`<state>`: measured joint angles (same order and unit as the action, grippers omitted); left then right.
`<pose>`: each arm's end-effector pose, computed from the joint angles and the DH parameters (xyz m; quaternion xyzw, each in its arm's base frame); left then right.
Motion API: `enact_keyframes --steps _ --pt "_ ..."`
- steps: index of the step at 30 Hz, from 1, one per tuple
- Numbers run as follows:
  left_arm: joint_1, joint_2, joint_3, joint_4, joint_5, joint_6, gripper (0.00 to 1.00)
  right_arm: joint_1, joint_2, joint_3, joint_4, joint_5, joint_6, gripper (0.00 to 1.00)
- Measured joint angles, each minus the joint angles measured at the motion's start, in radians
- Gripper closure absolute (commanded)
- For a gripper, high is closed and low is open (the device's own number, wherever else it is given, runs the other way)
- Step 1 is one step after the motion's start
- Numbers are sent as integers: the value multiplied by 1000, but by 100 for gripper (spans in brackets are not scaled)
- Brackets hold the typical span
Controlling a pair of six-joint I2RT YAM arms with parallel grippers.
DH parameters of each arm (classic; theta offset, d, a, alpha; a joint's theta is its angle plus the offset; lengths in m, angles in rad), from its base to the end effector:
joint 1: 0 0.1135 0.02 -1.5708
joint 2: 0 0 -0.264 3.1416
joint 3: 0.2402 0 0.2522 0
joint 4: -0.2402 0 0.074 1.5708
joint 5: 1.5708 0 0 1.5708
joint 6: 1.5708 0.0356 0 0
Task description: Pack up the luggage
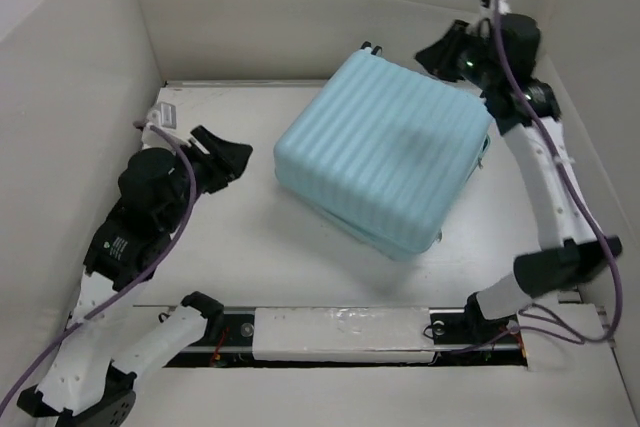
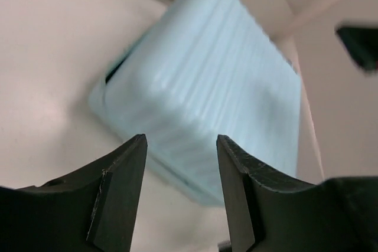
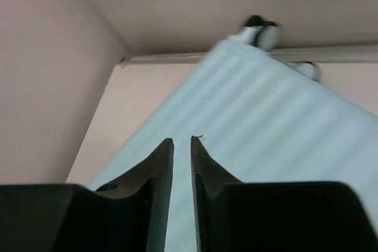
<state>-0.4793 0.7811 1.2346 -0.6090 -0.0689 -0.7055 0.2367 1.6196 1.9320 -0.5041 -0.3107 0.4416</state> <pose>0.1206 -0.0599 0.4437 -0.1079 0.7521 -0.3410 0.5536 0.3411 0.0935 0.4890 -0.0200 0.7683 0.3217 0.5530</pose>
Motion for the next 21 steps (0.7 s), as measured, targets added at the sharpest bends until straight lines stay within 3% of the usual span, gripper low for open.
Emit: enact_keyframes --steps 3,6,9,15,18,21 --pt "14 89 101 56 -68 19 52 -110 -234 -232 -1 113 6 100" --pt "55 298 221 113 -53 52 50 -199 -399 -412 -21 233 29 100" --pt "179 544 328 222 83 69 51 -306 -488 -569 -55 308 55 100" --pt "377 1003 457 294 316 61 55 -458 -463 -795 -105 374 112 100" --pt "390 1231 627 284 429 63 56 -467 -396 -832 -106 343 129 100" --pt "352 1353 686 283 507 75 58 -421 -304 -833 -66 263 130 100"
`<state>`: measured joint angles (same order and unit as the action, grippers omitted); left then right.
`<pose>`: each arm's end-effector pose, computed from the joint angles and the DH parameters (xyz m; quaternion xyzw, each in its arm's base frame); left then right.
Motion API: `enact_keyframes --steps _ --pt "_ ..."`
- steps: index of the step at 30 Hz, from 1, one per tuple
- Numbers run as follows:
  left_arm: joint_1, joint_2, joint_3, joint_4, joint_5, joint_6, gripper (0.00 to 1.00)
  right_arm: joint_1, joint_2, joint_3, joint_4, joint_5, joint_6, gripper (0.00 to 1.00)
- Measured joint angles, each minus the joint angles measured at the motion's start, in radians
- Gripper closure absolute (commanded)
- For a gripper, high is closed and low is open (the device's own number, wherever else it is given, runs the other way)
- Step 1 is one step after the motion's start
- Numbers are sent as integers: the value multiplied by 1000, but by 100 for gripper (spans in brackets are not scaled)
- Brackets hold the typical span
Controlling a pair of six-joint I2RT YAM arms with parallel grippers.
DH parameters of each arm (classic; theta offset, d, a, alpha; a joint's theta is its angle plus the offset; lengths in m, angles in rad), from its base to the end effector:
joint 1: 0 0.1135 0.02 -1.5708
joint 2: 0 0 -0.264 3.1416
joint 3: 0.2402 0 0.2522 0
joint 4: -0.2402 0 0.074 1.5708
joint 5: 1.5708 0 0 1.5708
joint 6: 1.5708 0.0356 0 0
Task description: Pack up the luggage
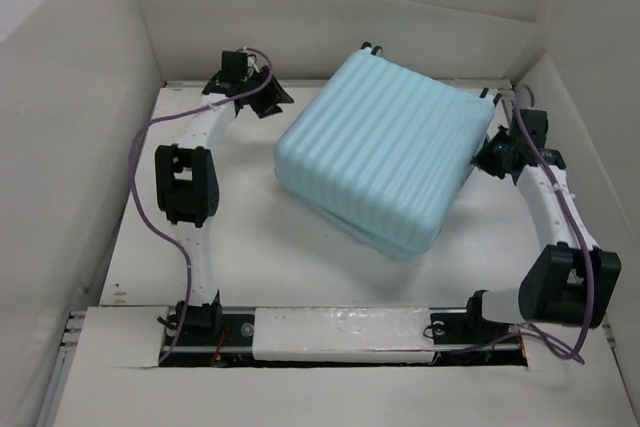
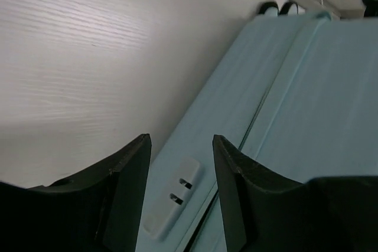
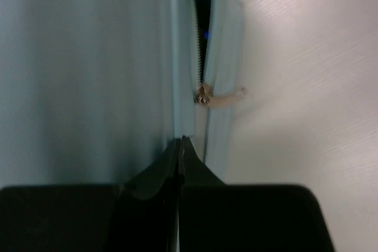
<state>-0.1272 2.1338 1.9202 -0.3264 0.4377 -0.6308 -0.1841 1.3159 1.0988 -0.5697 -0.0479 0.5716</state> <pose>0.4982 -0.0789 0.2888 -0.1080 0.8492 -0.3535 0.3771 0.2785 -0.0501 0.2972 0.3323 0.8621 0.0953 0.3705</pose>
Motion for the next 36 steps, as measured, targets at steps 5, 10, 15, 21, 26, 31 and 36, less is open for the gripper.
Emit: enact_keyframes --steps 5,10,15,21,26,31,36 --pt "-93 -66 -267 134 44 -2 61 138 135 99 17 18 -97 100" --pt "-22 -333 -673 266 -23 -21 62 214 323 304 0 13 -179 100" --pt "16 -555 -869 244 -112 -7 62 273 497 476 71 -77 -181 100" --pt "30 -610 -859 174 -141 10 62 298 553 534 106 -129 -176 90" --pt "29 -610 -792 78 -161 19 57 298 521 534 86 -110 -198 55" --pt "54 -621 -702 8 -186 28 42 293 340 489 27 -91 -244 50" --pt "84 -798 -677 24 -167 29 32 338 -4 257 102 -212 -224 52"
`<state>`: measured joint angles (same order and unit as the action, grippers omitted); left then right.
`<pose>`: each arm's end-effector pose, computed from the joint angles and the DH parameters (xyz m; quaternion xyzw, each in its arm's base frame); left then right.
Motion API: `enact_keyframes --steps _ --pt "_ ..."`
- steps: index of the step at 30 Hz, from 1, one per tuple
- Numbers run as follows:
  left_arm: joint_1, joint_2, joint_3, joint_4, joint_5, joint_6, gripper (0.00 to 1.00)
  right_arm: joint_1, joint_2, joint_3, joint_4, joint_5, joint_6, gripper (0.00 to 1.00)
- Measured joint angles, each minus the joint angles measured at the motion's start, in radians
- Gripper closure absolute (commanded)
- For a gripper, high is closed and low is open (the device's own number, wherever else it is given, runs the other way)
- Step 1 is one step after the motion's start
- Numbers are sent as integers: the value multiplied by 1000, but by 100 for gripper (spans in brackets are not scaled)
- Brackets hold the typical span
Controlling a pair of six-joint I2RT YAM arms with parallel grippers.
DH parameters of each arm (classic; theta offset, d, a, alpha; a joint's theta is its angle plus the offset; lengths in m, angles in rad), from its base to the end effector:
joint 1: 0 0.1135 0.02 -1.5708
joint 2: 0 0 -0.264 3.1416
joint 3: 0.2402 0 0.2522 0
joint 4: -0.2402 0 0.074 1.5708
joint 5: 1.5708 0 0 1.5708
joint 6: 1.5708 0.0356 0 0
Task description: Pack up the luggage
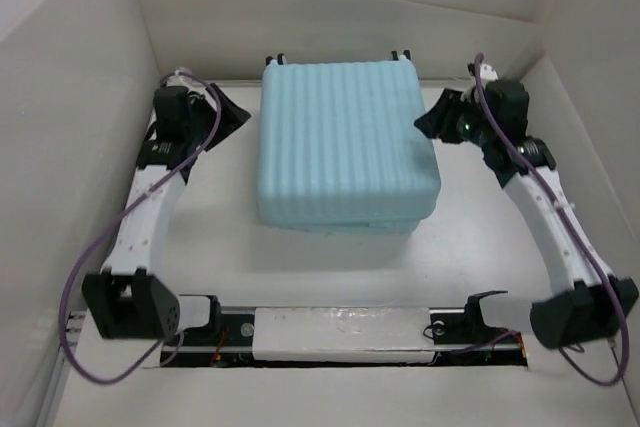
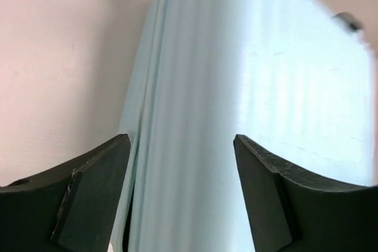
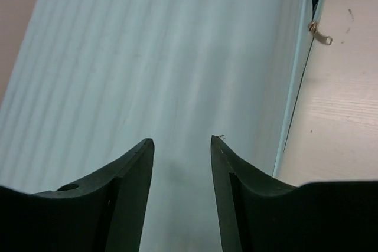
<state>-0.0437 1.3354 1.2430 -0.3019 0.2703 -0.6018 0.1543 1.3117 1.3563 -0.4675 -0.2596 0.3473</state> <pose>0.3072 -0.0229 0.3658 -0.1552 0.8130 -0.2807 0.4859 0.2884 0.0541 0.3951 0.0103 0.8356 0.2389 0.4946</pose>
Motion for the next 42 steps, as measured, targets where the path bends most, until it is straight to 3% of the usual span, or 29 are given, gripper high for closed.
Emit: enact_keyframes --steps 5,8,9,12,14,16,18,21,29,36,42 --pt "22 -364 -201 76 3 16 54 11 -337 -393 137 -17 31 81" --pt "-7 -554 -378 40 23 19 66 11 -552 -603 259 34 77 76" --pt "-13 -605 -426 7 24 23 69 13 -623 -649 258 52 87 68" --pt "-22 -712 -518 -93 42 32 76 18 -763 -717 225 87 100 65" --pt "-23 -758 -557 -139 77 37 81 18 -774 -718 199 108 105 70" --pt "-27 -818 -580 -169 104 41 90 18 -766 -718 168 134 107 92" --pt "-27 -869 -588 -190 126 45 94 21 -745 -718 136 157 114 100" --pt "-27 -941 -610 -185 176 44 99 22 -695 -716 98 188 122 100" --pt "-27 -970 -667 -209 332 71 100 50 -481 -702 83 195 143 100" --pt "-27 -962 -727 -158 452 73 96 157 -482 -702 84 239 142 100" --pt "-27 -863 -785 -83 466 35 94 299 -467 -686 73 249 135 100"
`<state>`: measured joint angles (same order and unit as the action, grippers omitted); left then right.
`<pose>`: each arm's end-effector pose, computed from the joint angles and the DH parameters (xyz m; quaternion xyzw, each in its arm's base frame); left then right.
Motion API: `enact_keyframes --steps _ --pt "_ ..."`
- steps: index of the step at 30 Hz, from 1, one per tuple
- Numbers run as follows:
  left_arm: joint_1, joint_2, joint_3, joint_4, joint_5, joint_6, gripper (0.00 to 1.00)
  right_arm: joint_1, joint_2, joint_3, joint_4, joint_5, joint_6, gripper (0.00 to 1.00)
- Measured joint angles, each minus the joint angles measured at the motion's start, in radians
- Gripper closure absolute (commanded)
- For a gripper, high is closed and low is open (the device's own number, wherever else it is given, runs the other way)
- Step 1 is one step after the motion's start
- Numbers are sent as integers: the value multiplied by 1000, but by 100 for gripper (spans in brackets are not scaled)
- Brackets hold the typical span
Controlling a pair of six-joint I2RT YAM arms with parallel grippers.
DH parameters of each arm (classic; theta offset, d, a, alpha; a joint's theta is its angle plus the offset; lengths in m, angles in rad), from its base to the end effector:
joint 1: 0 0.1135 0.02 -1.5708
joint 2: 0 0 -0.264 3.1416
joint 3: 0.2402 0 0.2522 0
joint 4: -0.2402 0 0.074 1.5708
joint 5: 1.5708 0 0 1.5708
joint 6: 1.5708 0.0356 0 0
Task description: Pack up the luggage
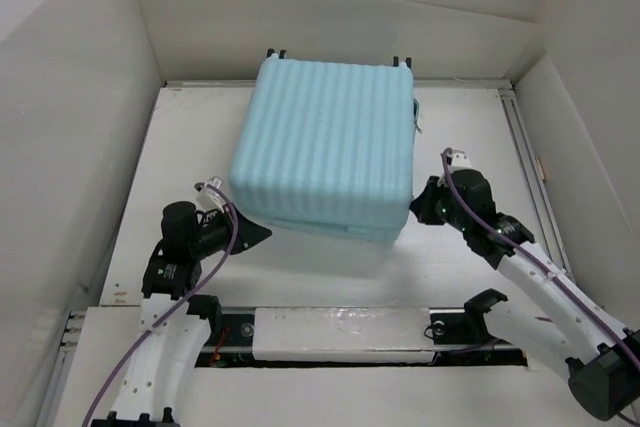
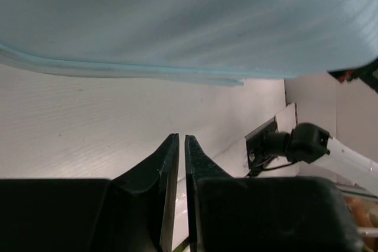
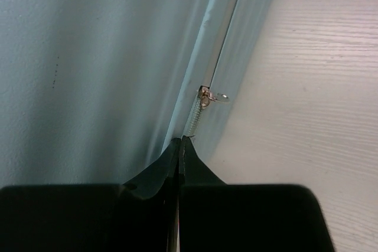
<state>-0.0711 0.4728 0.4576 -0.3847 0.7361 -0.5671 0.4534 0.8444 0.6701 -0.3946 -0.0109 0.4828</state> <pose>0.1213 -0.0326 0.2509 0.0019 0.8027 -0.4465 0.3955 0.1694 0.0830 0.2684 0.0103 0.8771 0.2210 0.4264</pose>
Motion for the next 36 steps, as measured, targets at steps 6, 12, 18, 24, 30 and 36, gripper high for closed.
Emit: enact_keyframes --steps 6,12,18,24,30,36 --pt "0 67 1 141 -105 -92 91 126 8 4 6 11 0 100" --pt "0 225 -27 322 -152 -147 92 159 -43 -2 23 40 -19 100" --pt "-1 146 -83 419 -164 -190 91 177 -264 -184 152 103 -36 80" --pt "-1 -61 -130 471 -136 -188 90 176 -334 -350 244 117 -88 72" --pt "-1 -85 -206 483 -89 -164 90 125 -364 -464 414 124 -119 61" --pt "-1 0 -19 468 -118 -156 91 21 -228 -447 527 1 -191 61"
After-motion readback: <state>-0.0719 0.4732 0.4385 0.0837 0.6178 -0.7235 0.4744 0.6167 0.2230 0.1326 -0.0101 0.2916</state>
